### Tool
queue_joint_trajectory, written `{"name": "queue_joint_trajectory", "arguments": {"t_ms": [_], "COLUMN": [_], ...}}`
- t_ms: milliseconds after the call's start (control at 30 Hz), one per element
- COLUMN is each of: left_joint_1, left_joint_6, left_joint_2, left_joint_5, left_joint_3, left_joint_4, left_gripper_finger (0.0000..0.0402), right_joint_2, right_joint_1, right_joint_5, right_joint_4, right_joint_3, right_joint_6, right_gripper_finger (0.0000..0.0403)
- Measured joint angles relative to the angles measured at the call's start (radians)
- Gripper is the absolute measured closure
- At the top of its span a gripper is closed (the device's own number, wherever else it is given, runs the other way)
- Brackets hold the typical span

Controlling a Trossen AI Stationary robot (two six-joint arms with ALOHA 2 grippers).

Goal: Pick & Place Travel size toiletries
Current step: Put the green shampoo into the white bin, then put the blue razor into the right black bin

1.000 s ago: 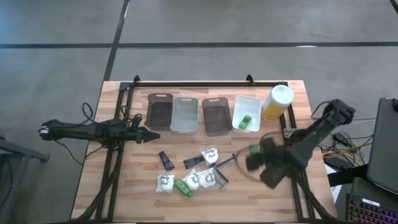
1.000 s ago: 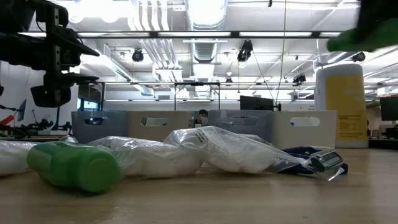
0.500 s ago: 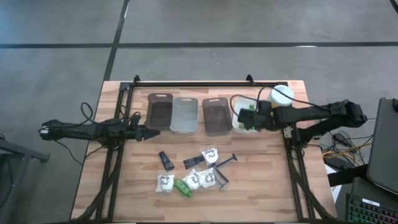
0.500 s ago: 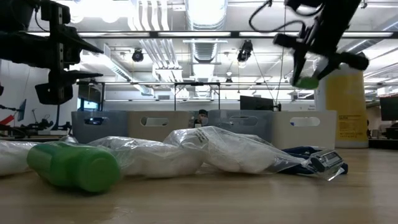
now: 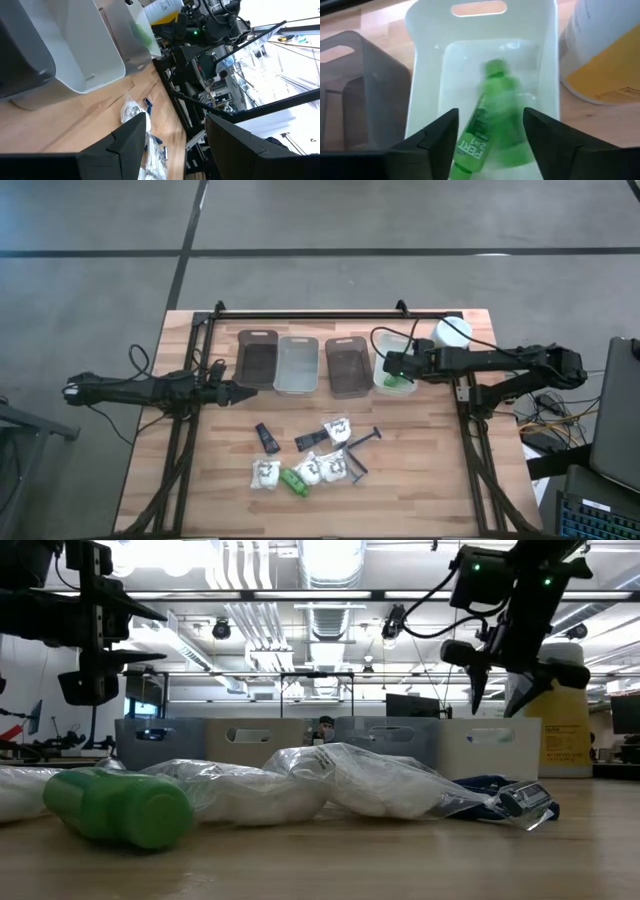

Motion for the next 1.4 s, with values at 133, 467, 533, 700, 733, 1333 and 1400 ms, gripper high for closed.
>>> {"name": "queue_joint_trajectory", "arguments": {"t_ms": [133, 467, 533, 700, 733, 1333, 1400], "left_joint_1": [0.000, 0.000, 0.000, 0.000, 0.000, -0.001, -0.001], "left_joint_6": [-0.028, -0.155, -0.161, -0.162, -0.162, -0.127, -0.119], "left_joint_2": [0.000, -0.001, -0.001, 0.000, 0.001, 0.001, 0.001], "left_joint_5": [-0.006, -0.006, -0.006, -0.005, -0.005, 0.063, 0.064], "left_joint_3": [0.000, 0.000, 0.000, 0.000, 0.000, 0.000, 0.000], "left_joint_4": [0.000, 0.000, 0.000, 0.000, 0.001, -0.001, -0.001], "left_gripper_finger": [0.0193, 0.0193, 0.0193, 0.0193, 0.0193, 0.0193, 0.0193], "right_joint_2": [-0.004, 0.001, 0.012, 0.080, 0.102, 0.483, 0.479], "right_joint_1": [0.033, 0.333, 0.403, 0.535, 0.552, 0.619, 0.621], "right_joint_5": [0.004, 0.029, 0.007, -0.101, -0.112, -0.357, -0.358], "right_joint_4": [0.002, 0.070, 0.076, 0.078, 0.082, 0.009, -0.004], "right_joint_3": [0.000, 0.111, 0.152, 0.219, 0.228, 0.434, 0.436], "right_joint_6": [-0.015, -0.221, -0.303, -0.589, -0.647, -1.169, -1.123], "right_gripper_finger": [0.0135, 0.0085, 0.0081, 0.0077, 0.0078, 0.0142, 0.0147]}}
